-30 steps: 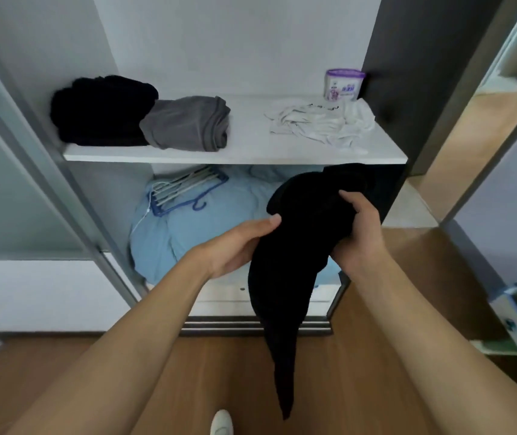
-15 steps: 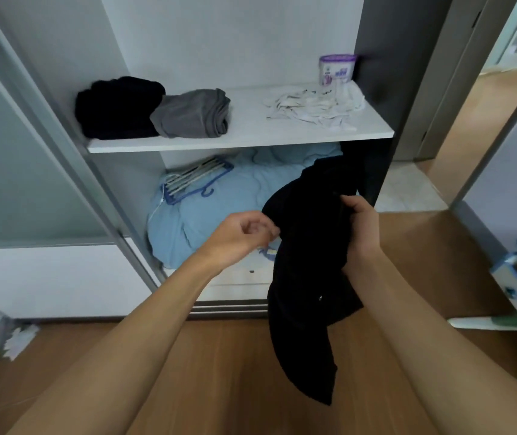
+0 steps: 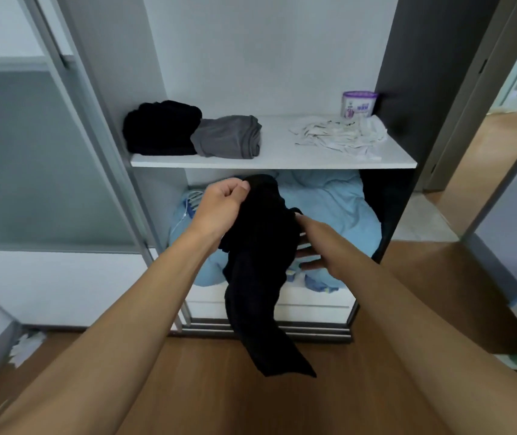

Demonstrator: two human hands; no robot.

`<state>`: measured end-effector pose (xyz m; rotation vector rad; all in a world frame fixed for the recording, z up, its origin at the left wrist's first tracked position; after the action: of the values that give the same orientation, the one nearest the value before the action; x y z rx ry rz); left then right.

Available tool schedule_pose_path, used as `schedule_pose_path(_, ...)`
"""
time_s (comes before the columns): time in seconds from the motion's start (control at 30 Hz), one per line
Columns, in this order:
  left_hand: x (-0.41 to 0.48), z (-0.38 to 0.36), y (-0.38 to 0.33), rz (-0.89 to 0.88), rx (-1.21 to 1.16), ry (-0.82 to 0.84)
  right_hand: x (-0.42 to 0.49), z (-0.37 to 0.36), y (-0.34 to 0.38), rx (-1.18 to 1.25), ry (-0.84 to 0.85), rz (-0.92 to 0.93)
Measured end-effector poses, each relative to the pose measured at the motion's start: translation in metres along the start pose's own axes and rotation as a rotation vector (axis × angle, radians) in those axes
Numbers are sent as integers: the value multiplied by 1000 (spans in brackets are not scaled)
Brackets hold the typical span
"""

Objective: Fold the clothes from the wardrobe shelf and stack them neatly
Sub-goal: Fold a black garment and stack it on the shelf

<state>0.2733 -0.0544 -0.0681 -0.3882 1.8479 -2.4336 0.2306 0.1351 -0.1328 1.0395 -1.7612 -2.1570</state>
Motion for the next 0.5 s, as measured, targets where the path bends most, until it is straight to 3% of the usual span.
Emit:
schedule_pose_path(0.07,2,20,-4,16,52,-70,-4,-13,11,-47,-77,69)
schedule_pose_path(0.23,2,51,-22,-56,117,-65,-1,-86,33,-227,179,140)
schedule_pose_path(0.33,-2,68,-29,-118,142,-36,10,-94,46,-257,110,234)
schedule_pose_path(0.5,-10,139,-14,-53,407,-238,29,-56,60,-369,-128,368)
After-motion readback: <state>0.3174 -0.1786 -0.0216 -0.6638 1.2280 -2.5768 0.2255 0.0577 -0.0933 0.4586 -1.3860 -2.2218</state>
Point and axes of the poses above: each hand's wrist, its own x-axis towards the middle knuckle, its own z-axis out of the back of the hand, y = z × x, the point moved 7 cm from there along x, towards the middle knuckle, and after that the axes turned 11 degrees about y, right-handed, at the moved point
